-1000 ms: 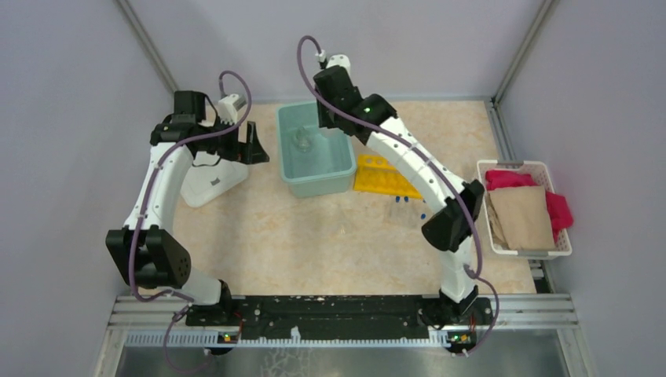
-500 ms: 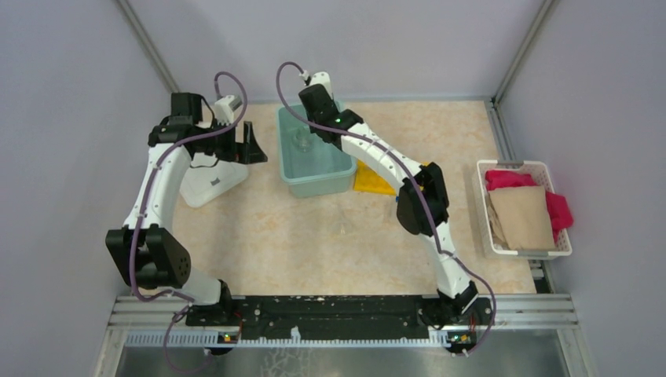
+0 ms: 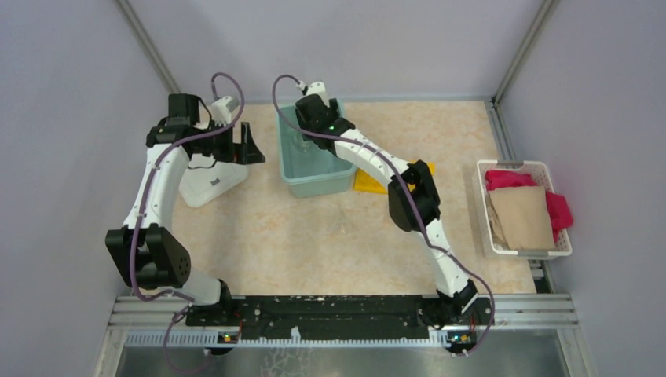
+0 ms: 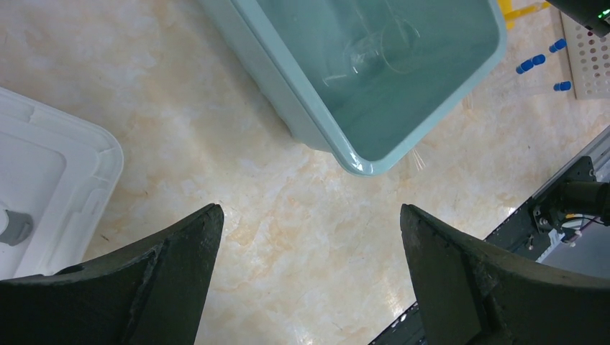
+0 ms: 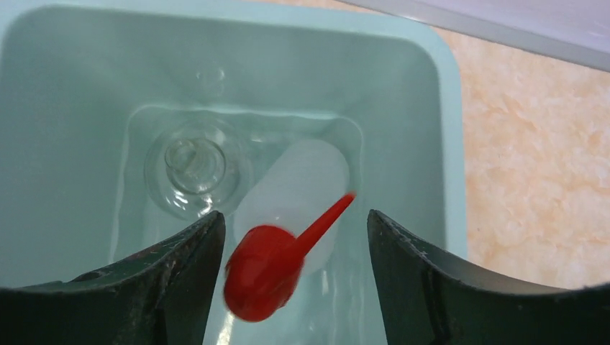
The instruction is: Organize the chemistry lab equipment
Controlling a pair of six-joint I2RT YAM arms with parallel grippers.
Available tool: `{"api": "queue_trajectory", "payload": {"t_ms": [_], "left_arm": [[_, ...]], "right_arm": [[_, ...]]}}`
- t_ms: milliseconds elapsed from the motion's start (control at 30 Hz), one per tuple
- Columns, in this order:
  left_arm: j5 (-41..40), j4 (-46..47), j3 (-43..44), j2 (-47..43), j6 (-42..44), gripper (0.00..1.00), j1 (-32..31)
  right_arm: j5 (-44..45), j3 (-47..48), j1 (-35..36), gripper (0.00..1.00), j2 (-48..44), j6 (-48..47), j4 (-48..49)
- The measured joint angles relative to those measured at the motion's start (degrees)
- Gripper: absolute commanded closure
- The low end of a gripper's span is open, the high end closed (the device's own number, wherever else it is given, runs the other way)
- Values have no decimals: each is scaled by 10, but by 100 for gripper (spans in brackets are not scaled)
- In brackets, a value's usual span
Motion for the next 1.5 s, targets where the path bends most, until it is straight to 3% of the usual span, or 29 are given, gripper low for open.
{"api": "queue_trajectory", "payload": {"t_ms": [67, 233, 367, 567, 700, 967, 1133, 1500], "left_arm": [[3, -1, -1, 0, 0, 1, 2], [7, -3, -3, 0, 0, 1, 3], [8, -8, -3, -1, 3, 1, 5], [7, -23, -3, -3, 11, 1, 8], [9, -31, -3, -8, 14, 1, 11], [15, -34, -3, -12, 13, 1, 12], [18, -46, 2, -12, 16, 1, 12], [17, -68, 25, -12, 24, 1, 16]], "right_arm": [[-4, -22, 1, 15, -14, 4, 1], [-7, -104, 10, 14, -103, 16, -30], [-3, -183, 38, 18, -228, 34, -49], [-2, -370, 146, 26, -434, 76, -56], [-17, -499, 186, 29, -495, 115, -64], [-47, -672, 190, 28, -504, 149, -73], [-38, -673, 190, 32, -469, 147, -46], [36, -655, 190, 50, -353, 92, 16]]}}
